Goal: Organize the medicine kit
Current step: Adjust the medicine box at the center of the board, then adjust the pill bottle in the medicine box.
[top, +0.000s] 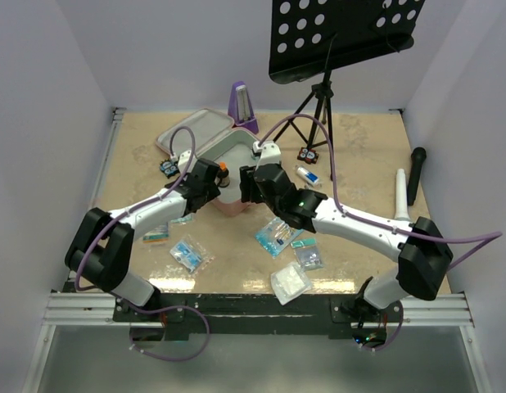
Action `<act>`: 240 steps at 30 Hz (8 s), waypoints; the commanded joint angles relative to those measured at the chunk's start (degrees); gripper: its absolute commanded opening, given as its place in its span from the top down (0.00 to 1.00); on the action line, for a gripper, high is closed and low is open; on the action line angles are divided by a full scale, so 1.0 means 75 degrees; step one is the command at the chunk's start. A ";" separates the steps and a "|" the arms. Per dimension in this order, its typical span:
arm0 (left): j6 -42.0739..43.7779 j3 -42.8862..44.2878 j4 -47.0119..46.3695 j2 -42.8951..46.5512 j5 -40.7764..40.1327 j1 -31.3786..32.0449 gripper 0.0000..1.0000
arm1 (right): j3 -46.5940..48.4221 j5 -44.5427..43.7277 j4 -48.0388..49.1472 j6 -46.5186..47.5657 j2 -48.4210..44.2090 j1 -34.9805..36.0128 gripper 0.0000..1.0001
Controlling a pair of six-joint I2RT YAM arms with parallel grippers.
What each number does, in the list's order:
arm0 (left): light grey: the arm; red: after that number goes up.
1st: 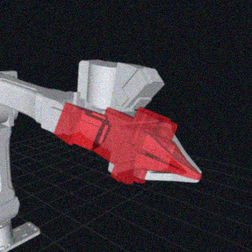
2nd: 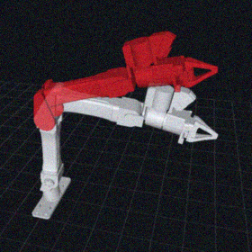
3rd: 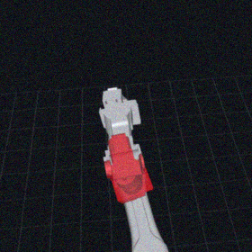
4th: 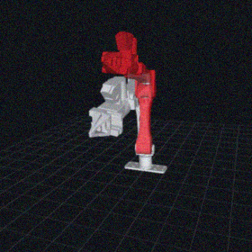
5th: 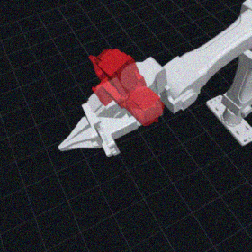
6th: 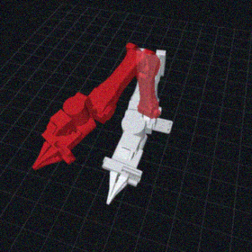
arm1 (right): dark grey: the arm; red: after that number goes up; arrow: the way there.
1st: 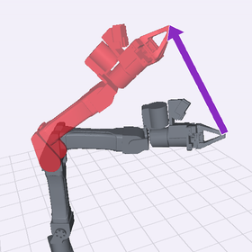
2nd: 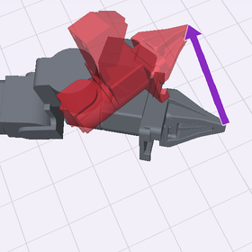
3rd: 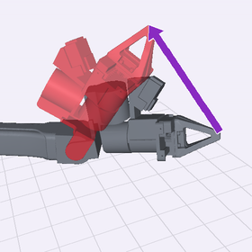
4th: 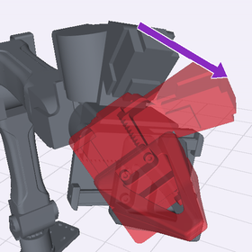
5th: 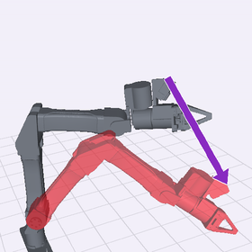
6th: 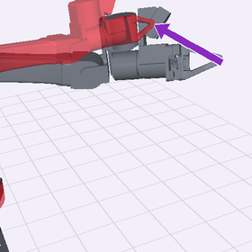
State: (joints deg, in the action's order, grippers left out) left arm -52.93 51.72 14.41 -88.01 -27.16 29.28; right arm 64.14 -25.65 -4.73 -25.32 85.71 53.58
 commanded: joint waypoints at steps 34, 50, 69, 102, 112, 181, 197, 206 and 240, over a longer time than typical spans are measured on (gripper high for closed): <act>0.1408 -0.1588 -0.0223 0.1480 0.0890 -0.0025 0.95 | 0.0752 -0.0857 0.1029 0.0727 0.1989 -0.1109 0.84; 0.1373 -0.1647 -0.0352 0.1445 0.1160 0.0045 1.00 | 0.2299 -0.0389 0.0854 0.0880 0.3430 -0.1425 0.87; 0.1303 -0.1623 -0.0328 0.1410 0.1254 0.0069 1.00 | 0.2641 -0.0085 0.0596 0.0880 0.3631 -0.1730 0.55; 0.1162 -0.1611 -0.0199 0.1668 0.1183 0.0069 1.00 | 0.1433 0.1967 0.2541 0.0353 0.3302 -0.0289 0.32; 0.1162 -0.1682 -0.0211 0.1750 0.1184 0.0057 1.00 | 0.1901 0.2084 0.2471 0.0317 0.3888 -0.0300 0.53; 0.1057 -0.1834 -0.0387 0.1949 0.1488 0.0069 1.00 | 0.6683 0.0491 -0.3459 0.1865 0.5998 -0.0875 0.36; 0.1092 -0.1811 -0.0433 0.1902 0.1465 0.0057 1.00 | 0.5054 0.0092 -0.1760 0.1771 0.4615 -0.0687 0.43; 0.0869 -0.1986 -0.0480 0.2019 0.1465 0.0069 1.00 | 0.4797 0.1169 -0.1269 0.1455 0.4568 -0.0406 0.69; 0.0412 -0.2303 -0.0903 0.2218 0.1899 0.0069 1.00 | 0.4245 0.1685 -0.0893 -0.0163 0.5143 -0.1238 0.81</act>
State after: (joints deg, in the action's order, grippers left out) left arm -48.88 36.03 8.14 -72.10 -20.27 28.91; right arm 96.88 -13.23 -13.41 -25.12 128.57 45.45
